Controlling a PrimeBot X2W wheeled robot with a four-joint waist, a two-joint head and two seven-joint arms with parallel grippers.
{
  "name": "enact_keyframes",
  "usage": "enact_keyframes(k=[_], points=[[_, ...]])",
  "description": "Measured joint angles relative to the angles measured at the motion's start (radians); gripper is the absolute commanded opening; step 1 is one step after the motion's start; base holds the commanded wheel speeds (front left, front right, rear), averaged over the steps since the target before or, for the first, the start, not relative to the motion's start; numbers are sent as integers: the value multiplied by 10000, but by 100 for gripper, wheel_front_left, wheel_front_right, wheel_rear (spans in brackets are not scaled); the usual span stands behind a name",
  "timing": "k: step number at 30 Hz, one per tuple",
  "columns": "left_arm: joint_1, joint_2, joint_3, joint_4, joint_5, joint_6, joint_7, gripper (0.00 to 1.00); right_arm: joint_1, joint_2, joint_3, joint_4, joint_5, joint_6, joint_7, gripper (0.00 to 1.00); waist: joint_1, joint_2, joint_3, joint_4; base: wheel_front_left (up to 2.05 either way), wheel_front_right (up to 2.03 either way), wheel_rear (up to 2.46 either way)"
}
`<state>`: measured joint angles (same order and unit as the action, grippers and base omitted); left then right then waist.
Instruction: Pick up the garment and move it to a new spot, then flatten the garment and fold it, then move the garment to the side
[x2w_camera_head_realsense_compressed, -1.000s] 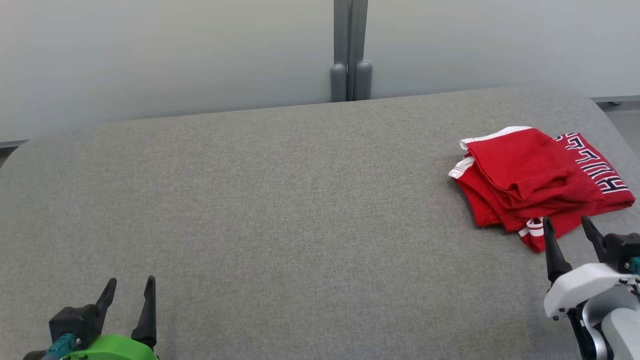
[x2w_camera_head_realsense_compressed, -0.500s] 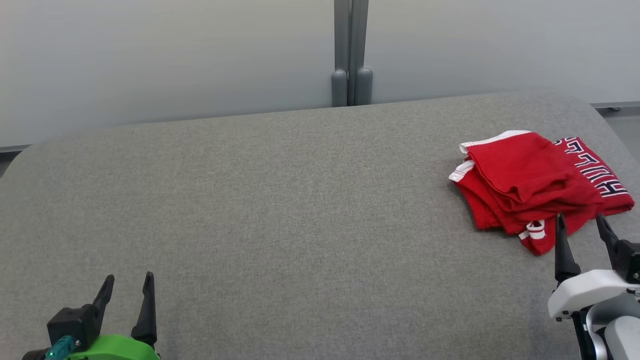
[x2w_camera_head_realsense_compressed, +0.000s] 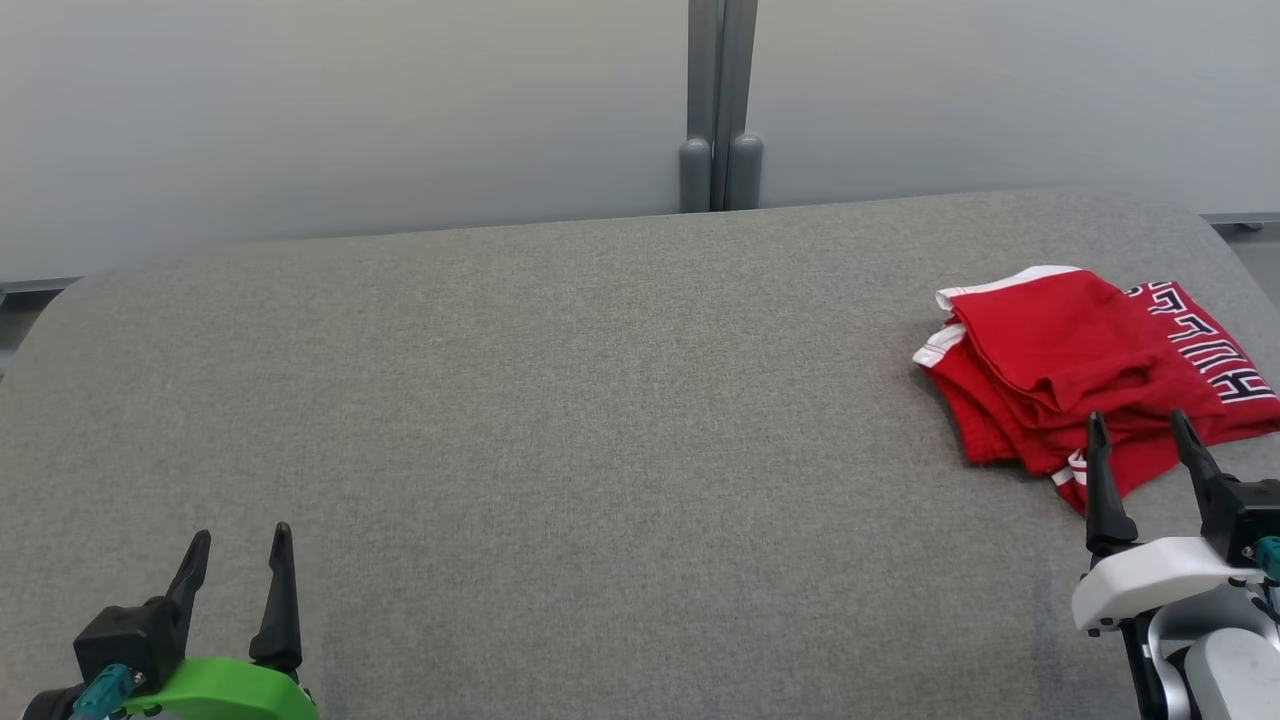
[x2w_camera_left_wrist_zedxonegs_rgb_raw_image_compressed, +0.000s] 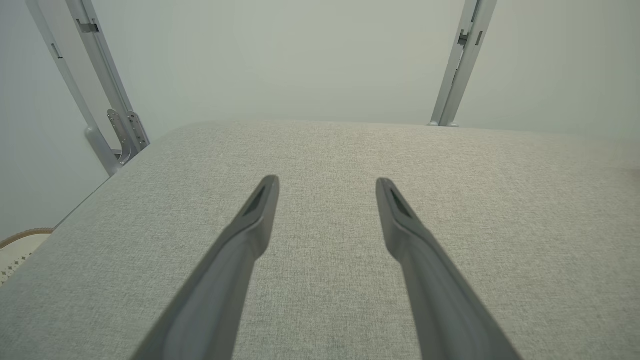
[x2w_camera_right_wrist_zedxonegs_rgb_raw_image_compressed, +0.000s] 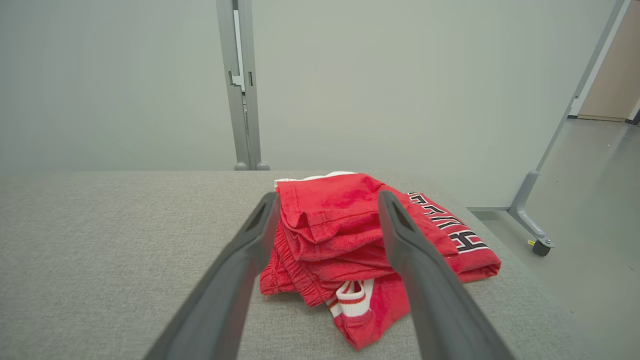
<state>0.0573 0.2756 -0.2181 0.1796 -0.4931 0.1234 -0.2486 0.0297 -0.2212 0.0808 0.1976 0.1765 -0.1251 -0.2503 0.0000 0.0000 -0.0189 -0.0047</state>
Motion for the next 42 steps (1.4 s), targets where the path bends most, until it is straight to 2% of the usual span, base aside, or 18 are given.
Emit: enact_keyframes(k=[7, 8, 16, 21, 42], points=[[77, -81, 196, -92, 63, 0, 0, 100, 211, 157, -90, -167, -107, 0, 0, 100, 0, 0, 5, 158, 0, 0, 0], [100, -90, 205, -115, 65, 0, 0, 0, 230, 196, -90, -180, -107, 0, 0, 0, 0, 0, 5, 173, 0, 0, 0], [362, -721, -90, 667, 54, -2, 33, 0, 752, 821, 75, 625, -63, 15, 50, 0, 0, 0, 5, 179, 0, 0, 0], [401, -759, 0, 681, -376, -92, 198, 0, 704, 880, -173, 790, 307, 109, 278, 0, 0, 0, 13, 174, 0, 0, 0], [333, -1083, 637, 648, -2704, -441, 940, 0, 128, 1070, -905, 1127, 3333, 606, 1342, 0, 0, 0, 44, 145, 0, 0, 0]])
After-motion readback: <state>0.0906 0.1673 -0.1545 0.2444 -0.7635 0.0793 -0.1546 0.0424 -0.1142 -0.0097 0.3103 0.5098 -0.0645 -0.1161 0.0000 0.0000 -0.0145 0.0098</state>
